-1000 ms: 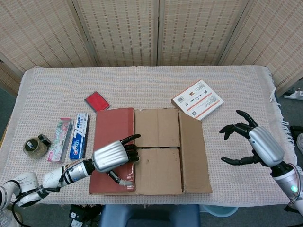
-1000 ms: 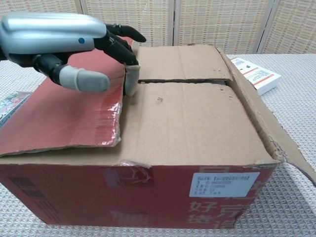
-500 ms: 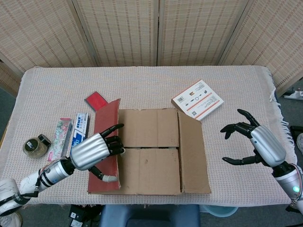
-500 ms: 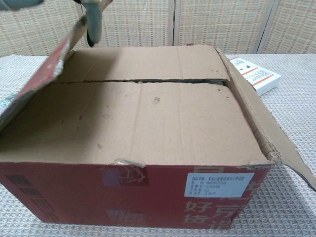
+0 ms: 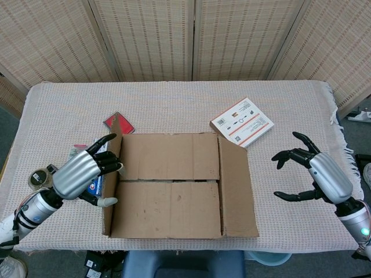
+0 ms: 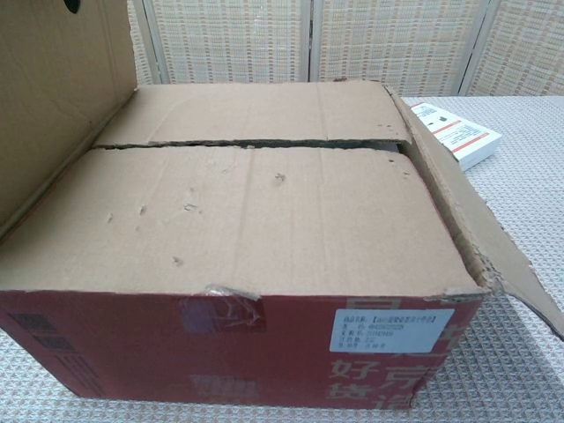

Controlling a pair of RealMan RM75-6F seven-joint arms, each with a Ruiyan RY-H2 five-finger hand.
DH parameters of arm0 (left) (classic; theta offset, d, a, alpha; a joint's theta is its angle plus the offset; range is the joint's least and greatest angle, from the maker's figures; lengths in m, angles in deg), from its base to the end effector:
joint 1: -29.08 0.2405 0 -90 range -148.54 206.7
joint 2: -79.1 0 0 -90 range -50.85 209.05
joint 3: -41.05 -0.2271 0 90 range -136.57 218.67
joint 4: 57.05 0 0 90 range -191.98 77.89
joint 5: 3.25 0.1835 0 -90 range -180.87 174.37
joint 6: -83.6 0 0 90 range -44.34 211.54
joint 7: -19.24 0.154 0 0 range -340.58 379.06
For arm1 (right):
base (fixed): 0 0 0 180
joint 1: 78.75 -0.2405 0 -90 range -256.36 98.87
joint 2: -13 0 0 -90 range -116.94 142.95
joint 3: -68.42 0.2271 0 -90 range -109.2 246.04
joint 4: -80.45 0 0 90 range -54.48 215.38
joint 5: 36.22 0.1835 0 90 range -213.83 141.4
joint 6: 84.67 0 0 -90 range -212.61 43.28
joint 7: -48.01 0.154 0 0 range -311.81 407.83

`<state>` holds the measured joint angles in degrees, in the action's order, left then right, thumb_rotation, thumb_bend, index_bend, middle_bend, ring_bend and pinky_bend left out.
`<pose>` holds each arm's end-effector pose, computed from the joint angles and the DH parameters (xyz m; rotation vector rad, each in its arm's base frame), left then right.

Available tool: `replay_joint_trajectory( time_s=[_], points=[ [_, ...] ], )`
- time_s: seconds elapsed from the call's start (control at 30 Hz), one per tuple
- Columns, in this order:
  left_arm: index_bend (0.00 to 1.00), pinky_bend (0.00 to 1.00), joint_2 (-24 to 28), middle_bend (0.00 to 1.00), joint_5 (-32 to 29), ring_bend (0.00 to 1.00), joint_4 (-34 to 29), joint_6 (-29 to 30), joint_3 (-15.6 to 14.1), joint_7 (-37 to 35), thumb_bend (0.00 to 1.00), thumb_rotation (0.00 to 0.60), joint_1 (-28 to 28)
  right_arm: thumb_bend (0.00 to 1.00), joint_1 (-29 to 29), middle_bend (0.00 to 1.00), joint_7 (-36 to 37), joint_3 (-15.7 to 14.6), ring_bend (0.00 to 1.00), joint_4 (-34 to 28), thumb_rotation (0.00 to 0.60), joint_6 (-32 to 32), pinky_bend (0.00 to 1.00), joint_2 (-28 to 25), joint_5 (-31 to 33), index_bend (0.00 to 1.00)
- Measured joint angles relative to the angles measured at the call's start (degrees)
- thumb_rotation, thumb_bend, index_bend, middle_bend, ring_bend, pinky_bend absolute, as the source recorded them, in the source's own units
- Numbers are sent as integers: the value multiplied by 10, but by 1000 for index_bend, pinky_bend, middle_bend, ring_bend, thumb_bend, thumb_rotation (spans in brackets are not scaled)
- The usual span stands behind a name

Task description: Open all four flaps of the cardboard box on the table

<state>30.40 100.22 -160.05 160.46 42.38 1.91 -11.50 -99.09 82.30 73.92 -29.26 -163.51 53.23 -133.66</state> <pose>-0.0852 0.2712 0.1840 -2.0810 -0.5823 -1.4216 -0.1526 -0.2355 0.2293 1.6587 -1.1218 1.4501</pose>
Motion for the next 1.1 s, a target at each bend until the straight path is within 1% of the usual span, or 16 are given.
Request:
replay_joint_trajectory(
  time_s=[0.27,0.53,0.63,0.73,0.83,0.93,1.0,1.1],
  points=[
    [481,0,17,513,-35,437,21,25,11,-33,195,0,34,119,-2,494,-4,4,391,-6,301,0,0,-3,0,343],
    [481,0,25,513,-69,437,45,31,14,-47,195,0,68,118,-8,483,-8,6,389,-9,304,9,0,2,0,343],
    [481,0,23,513,-82,431,52,26,16,-51,195,0,75,118,-14,457,-16,6,381,-8,324,21,0,6,-1,343],
    [468,0,21,511,-94,412,53,10,16,-43,195,0,78,119,-22,410,-37,8,366,-9,329,35,0,13,1,341],
    [444,0,18,494,-111,394,49,-10,17,-29,195,0,80,120,-35,358,-70,11,349,-11,338,59,1,23,6,308],
    [402,0,13,472,-122,376,43,-23,18,-11,196,0,82,121,-58,313,-98,20,336,-12,363,89,19,44,18,267],
    [369,0,11,458,-125,368,39,-31,18,3,198,0,83,122,-75,276,-116,28,317,-10,421,109,21,62,30,216],
    [333,0,5,442,-127,362,30,-41,19,28,215,0,84,121,-103,218,-144,40,278,-6,484,141,21,87,48,129]
  ],
)
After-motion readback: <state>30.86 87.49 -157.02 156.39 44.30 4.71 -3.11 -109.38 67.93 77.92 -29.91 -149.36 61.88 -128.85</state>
